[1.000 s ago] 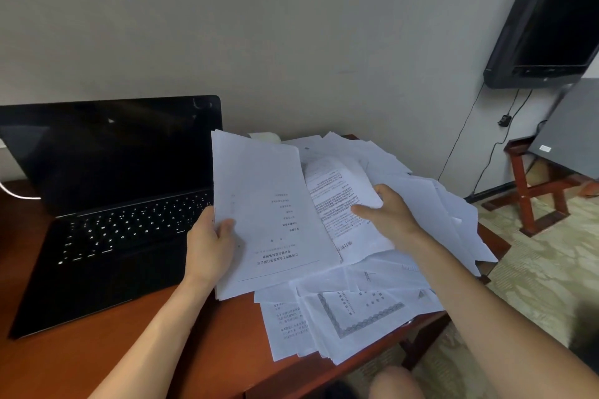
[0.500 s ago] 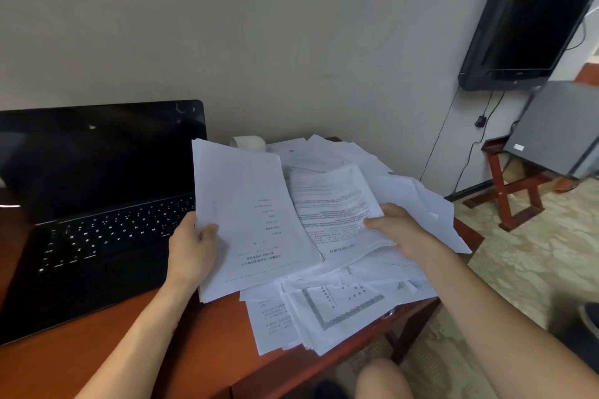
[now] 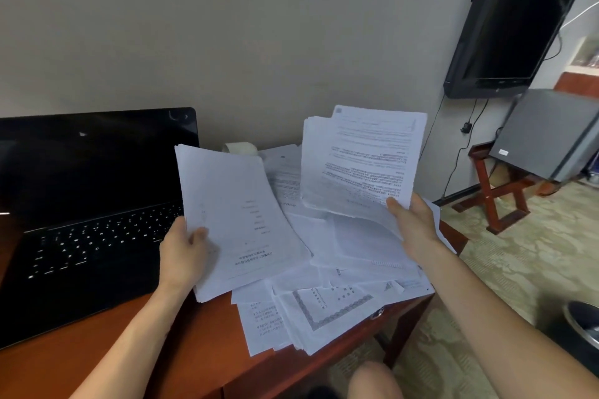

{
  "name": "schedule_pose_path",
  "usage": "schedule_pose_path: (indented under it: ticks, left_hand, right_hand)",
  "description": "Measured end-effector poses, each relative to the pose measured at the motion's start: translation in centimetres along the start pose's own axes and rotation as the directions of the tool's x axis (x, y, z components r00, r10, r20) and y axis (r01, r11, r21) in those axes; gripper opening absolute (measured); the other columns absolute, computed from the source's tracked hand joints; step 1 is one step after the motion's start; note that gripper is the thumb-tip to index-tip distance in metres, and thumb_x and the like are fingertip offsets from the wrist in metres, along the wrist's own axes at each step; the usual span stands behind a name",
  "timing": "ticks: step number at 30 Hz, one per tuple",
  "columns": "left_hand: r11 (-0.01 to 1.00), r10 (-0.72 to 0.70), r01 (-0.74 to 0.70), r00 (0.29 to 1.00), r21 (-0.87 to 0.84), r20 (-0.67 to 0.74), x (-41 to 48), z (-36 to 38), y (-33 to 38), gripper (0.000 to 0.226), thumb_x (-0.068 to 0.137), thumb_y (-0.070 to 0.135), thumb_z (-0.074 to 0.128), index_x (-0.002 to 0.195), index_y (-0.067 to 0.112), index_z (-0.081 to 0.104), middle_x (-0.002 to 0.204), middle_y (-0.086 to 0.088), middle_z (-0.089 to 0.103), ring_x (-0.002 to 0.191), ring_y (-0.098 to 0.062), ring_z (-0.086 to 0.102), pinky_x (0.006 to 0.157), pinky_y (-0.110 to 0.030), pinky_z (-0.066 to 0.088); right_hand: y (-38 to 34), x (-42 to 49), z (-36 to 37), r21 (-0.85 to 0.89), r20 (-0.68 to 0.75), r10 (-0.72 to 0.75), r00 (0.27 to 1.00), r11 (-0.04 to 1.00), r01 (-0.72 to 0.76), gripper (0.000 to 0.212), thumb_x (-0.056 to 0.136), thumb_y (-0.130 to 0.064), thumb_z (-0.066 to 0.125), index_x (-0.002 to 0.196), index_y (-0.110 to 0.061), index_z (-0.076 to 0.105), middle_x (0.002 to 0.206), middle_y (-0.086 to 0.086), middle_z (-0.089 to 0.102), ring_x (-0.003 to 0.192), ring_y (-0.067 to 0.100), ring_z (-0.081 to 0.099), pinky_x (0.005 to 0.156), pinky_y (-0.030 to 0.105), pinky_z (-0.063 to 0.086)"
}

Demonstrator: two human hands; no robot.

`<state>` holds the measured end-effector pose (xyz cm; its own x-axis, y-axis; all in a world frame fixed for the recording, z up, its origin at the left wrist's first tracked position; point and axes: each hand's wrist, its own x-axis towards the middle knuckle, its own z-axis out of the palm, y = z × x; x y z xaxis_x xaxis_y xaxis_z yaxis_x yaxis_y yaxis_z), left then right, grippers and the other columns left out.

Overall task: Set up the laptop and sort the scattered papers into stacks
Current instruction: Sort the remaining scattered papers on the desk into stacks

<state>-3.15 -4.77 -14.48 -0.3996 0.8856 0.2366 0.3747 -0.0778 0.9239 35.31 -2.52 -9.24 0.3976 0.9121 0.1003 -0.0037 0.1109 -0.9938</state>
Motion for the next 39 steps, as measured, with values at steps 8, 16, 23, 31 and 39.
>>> schedule_pose_path:
  ticks: [8, 16, 23, 31, 39]
  left_hand:
    - [0.996, 0.025, -0.008, 0.981, -0.09, 0.191, -0.8, 1.2, 0.0, 0.011, 0.105, 0.013, 0.056, 0.109, 0.021, 0.063, 0.1, -0.001, 0.075, 0.089, -0.016, 0.073, 0.075, -0.031, 0.059]
    - [0.993, 0.025, 0.006, 0.968, -0.121, 0.251, -1.3, 1.8, -0.2, 0.012, 0.109, 0.018, 0.048, 0.104, 0.012, 0.058, 0.102, -0.003, 0.07, 0.094, -0.018, 0.069, 0.077, -0.033, 0.056]
    - [0.995, 0.1, -0.092, 0.956, -0.045, 0.274, -1.8, 2.0, 0.1, 0.015, 0.109, 0.026, 0.05, 0.121, 0.018, 0.054, 0.108, 0.013, 0.069, 0.094, 0.0, 0.069, 0.072, -0.016, 0.053]
    - [0.995, 0.082, -0.068, 0.971, -0.07, 0.225, -1.2, 1.2, 0.2, 0.024, 0.104, 0.008, 0.054, 0.121, 0.024, 0.054, 0.112, 0.013, 0.067, 0.102, -0.003, 0.066, 0.076, -0.02, 0.05]
    - [0.993, 0.089, -0.083, 0.994, -0.081, 0.064, 0.2, 0.0, -0.6, 0.034, 0.106, 0.002, 0.05, 0.136, 0.019, 0.053, 0.115, 0.019, 0.063, 0.105, 0.008, 0.058, 0.09, -0.023, 0.048]
  right_hand:
    - [1.6, -2.0, 2.9, -0.126, 0.161, -0.027, 0.987, 0.991, 0.047, 0.034, 0.101, -0.011, 0.06, 0.13, -0.028, 0.064, 0.12, -0.016, 0.07, 0.109, 0.0, 0.064, 0.082, 0.013, 0.05]
    - [4.0, -4.2, 7.4, -0.357, 0.416, 0.04, 0.908, 0.926, 0.123, 0.048, 0.1, -0.006, 0.059, 0.137, -0.031, 0.041, 0.126, -0.026, 0.054, 0.119, -0.005, 0.054, 0.081, 0.002, 0.044]
    - [4.7, -5.5, 10.0, -0.63, 0.414, 0.075, 0.907, 0.743, 0.226, 0.064, 0.103, -0.025, 0.05, 0.157, -0.039, 0.019, 0.143, -0.003, 0.043, 0.138, 0.025, 0.028, 0.119, 0.042, 0.02]
    - [5.6, -2.8, 10.1, -0.646, 0.254, -0.031, 0.967, 0.739, 0.193, 0.038, 0.098, -0.017, 0.054, 0.136, -0.016, 0.057, 0.132, 0.012, 0.049, 0.128, 0.029, 0.038, 0.107, 0.026, 0.025]
    - [4.1, 3.5, 12.6, -0.811, 0.099, 0.075, 0.992, 0.584, 0.037, 0.065, 0.096, -0.053, 0.056, 0.135, -0.002, 0.046, 0.137, 0.023, 0.05, 0.132, 0.04, 0.04, 0.107, 0.042, 0.036]
